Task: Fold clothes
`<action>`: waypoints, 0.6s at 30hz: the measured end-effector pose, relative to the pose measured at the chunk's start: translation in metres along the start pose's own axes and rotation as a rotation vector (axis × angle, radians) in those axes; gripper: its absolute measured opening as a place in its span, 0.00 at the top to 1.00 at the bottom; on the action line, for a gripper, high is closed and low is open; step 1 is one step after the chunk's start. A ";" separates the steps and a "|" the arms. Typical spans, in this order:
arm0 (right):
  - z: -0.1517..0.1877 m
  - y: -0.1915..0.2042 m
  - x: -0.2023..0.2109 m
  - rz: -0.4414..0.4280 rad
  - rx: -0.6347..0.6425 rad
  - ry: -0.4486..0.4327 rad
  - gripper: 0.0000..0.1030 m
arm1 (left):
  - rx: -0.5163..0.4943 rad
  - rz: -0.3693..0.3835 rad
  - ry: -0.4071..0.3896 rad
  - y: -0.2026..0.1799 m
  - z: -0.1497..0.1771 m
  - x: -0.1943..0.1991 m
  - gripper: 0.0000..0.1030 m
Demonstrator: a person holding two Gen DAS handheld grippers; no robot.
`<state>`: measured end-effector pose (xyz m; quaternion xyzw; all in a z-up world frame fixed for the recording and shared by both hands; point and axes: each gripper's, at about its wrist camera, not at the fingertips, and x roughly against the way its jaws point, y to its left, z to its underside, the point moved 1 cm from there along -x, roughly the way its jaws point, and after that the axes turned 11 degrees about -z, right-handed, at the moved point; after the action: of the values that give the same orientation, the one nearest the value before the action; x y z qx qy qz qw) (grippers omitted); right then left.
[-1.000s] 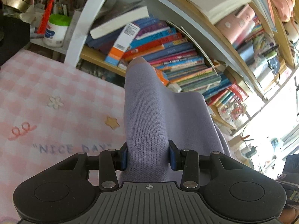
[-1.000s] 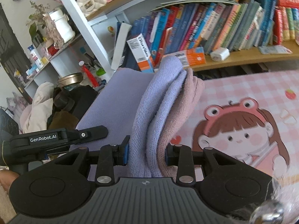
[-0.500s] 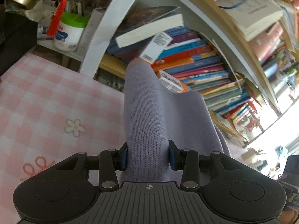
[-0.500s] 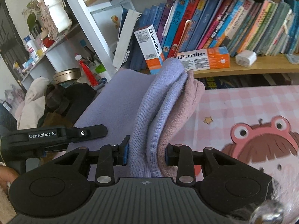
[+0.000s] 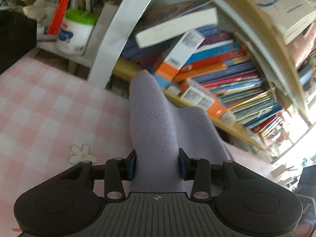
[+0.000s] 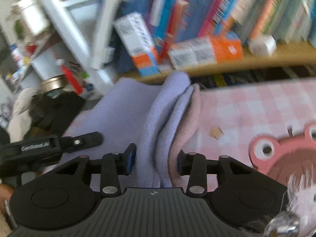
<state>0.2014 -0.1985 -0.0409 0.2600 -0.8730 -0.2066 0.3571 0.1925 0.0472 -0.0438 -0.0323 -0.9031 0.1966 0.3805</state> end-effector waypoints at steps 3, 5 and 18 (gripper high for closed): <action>0.007 -0.015 -0.002 0.015 -0.089 -0.004 0.46 | -0.006 -0.016 0.014 0.003 0.003 -0.005 0.56; 0.009 -0.020 -0.001 0.014 -0.128 -0.011 0.41 | -0.013 -0.024 0.013 0.003 0.003 -0.005 0.54; 0.007 0.003 0.045 0.152 -0.070 -0.095 0.23 | -0.094 -0.130 -0.081 -0.007 0.000 0.044 0.45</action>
<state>0.1673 -0.2217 -0.0205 0.1704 -0.8984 -0.2214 0.3389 0.1621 0.0502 -0.0111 0.0165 -0.9262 0.1301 0.3536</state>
